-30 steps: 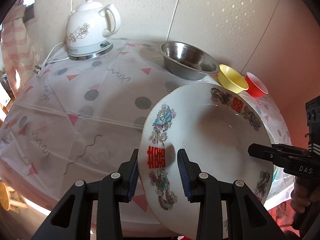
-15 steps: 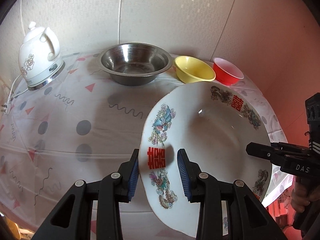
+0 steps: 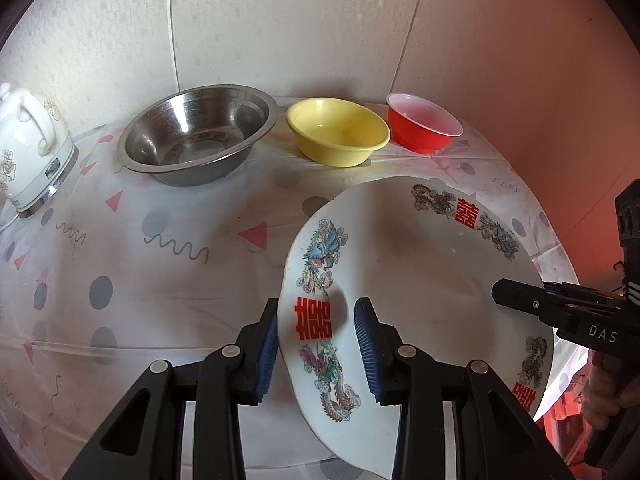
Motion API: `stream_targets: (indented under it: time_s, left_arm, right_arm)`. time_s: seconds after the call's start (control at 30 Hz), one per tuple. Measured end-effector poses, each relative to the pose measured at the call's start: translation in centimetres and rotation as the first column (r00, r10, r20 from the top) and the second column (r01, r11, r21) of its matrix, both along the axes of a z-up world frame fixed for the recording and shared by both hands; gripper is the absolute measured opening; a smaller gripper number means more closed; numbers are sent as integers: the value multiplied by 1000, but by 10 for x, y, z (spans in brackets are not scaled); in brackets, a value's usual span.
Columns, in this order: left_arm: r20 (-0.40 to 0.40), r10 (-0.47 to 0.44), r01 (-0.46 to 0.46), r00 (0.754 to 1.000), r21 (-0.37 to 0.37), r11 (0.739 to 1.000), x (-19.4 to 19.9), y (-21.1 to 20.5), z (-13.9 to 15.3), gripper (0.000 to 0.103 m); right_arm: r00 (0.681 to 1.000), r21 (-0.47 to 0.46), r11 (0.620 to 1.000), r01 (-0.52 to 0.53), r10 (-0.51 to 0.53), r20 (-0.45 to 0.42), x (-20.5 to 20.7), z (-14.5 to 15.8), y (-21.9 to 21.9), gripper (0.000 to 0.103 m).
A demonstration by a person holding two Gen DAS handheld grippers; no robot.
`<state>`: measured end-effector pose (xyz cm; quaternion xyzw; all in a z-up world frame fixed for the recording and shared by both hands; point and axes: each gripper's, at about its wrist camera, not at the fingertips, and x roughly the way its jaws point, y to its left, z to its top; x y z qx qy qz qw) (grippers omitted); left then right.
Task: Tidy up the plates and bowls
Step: 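Lower the red-character plate onto the floral plate stack and open the right tool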
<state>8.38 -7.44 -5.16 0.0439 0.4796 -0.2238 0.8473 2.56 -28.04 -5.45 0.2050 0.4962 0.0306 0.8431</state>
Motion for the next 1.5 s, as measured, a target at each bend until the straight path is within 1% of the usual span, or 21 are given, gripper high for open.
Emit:
stream_targets:
  time_s: [0.37, 0.67, 0.83, 0.97, 1.1, 1.23, 1.5]
  left_arm:
    - [-21, -16, 17, 1000, 11, 1000, 0, -10, -8, 37]
    - [-21, -20, 21, 1000, 21, 1000, -1, -14, -11, 37]
    - [-18, -12, 12, 1000, 15, 1000, -2, -13, -9, 37]
    - [-5, -9, 9, 1000, 21, 1000, -6, -11, -5, 37]
    - [-4, -5, 5, 1000, 16, 1000, -6, -10, -4, 37]
    - [-10, -7, 8, 1000, 32, 999, -7, -12, -6, 37]
    - [-18, 0, 0, 1000, 19, 1000, -7, -10, -7, 37]
  right_arm:
    - [1000, -26, 999, 25, -25, -14, -1, -4, -9, 32]
    - [999, -30, 999, 33, -34, -25, 1, -9, -12, 32]
    - [999, -49, 999, 24, -26, -27, 4, -10, -10, 32]
    - [999, -78, 997, -12, 8, -44, 3, -13, -4, 32]
    - [999, -66, 998, -5, 2, -45, 1, -15, -5, 32]
    - [999, -85, 996, 2, -6, -43, 0, -12, -5, 32]
    - [999, -91, 996, 5, -9, -44, 0, -11, -4, 32]
